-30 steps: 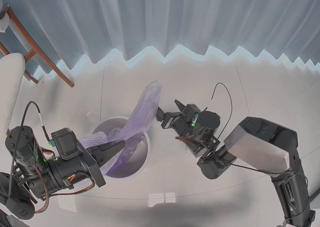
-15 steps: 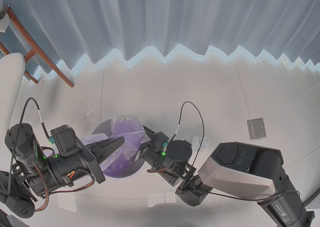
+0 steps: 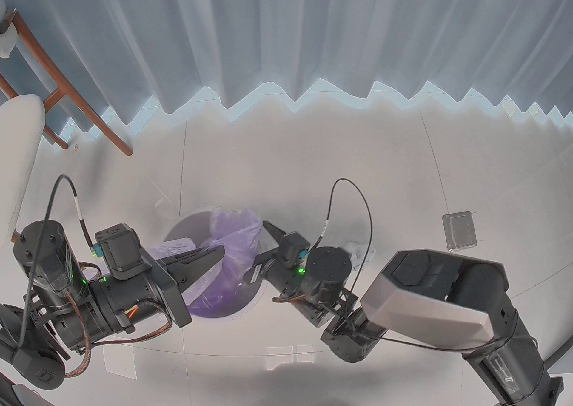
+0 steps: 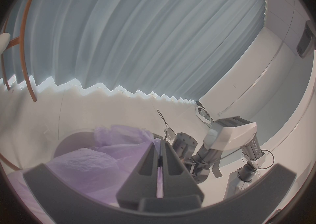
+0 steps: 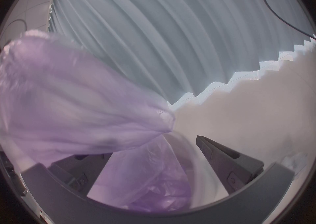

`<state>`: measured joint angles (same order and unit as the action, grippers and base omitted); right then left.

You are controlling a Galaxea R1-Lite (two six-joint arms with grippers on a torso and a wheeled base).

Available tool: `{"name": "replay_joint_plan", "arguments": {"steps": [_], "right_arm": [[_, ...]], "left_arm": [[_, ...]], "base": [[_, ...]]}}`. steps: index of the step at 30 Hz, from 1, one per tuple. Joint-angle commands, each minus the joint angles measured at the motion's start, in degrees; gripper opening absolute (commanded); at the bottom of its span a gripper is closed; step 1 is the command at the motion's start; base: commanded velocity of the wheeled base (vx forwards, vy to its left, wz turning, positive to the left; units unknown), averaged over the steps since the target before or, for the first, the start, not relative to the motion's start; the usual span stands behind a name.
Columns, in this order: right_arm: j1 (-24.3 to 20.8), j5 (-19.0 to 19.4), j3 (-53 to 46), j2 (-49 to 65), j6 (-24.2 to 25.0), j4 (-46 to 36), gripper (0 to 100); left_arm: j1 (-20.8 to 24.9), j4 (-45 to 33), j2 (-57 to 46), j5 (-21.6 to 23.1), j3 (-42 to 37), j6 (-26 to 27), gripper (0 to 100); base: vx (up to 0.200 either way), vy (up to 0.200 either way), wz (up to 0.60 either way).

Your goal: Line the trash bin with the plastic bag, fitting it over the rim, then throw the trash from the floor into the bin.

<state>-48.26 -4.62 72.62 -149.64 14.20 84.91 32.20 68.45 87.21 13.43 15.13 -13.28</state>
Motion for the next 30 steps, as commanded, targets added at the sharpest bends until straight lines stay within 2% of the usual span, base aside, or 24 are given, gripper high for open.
{"name": "replay_joint_plan", "arguments": {"steps": [1, 5, 9, 14, 16, 20, 21, 22, 24, 26, 30], "right_arm": [[6.3, -0.1, -3.2, 2.9, 0.1, 0.4, 100], [10.9, 0.0, -7.7, 7.8, 0.5, 2.6, 100], [12.8, -0.2, -10.8, 10.7, 1.1, 2.6, 100], [15.7, -1.4, -24.5, 17.7, 5.0, 5.1, 100], [16.6, -1.4, -31.0, 22.9, 9.1, 5.1, 100], [18.6, -1.0, -42.6, 36.6, 22.0, 5.1, 100], [19.5, 0.4, -44.8, 41.0, 24.4, 4.3, 100], [20.0, 2.4, -46.0, 43.6, 24.5, 3.8, 100], [20.9, 5.6, -46.2, 50.0, 20.1, 1.2, 100], [21.1, 5.7, -45.2, 55.5, 17.3, -3.3, 100], [21.1, 6.0, -44.2, 63.5, 17.4, -13.8, 100]], "left_arm": [[-0.6, 0.0, 0.2, 0.0, 0.3, -0.2, 0], [-2.1, 0.0, 0.8, 0.1, 1.0, -1.1, 0], [-2.1, 0.0, 1.4, 0.1, 1.2, -2.1, 0], [-2.3, 0.1, 2.8, -0.1, 1.4, -2.7, 0], [-2.9, 0.1, 2.8, -0.1, 1.5, -3.0, 0], [-3.7, 0.1, 2.8, 0.0, 2.1, -4.5, 0], [-3.6, 0.0, 2.9, 0.0, 2.0, -4.6, 0], [-3.3, 0.0, 3.1, -0.1, 1.9, -4.6, 0], [-2.9, 0.1, 4.6, -0.2, 2.0, -4.3, 0], [-2.9, 1.0, 6.3, -0.7, 1.9, -4.3, 0], [-2.5, 8.2, 11.8, -2.6, 1.5, -4.3, 0]], "base": [[0.000, 0.000, 0.00], [0.000, 0.000, 0.00], [0.000, 0.000, 0.00], [0.000, 0.000, 0.00], [0.000, 0.000, 0.00], [0.000, 0.000, 0.00], [0.000, 0.000, 0.00], [0.000, 0.000, 0.00], [0.000, 0.000, 0.00], [0.000, 0.000, 0.00], [0.000, 0.000, 0.00]]}}
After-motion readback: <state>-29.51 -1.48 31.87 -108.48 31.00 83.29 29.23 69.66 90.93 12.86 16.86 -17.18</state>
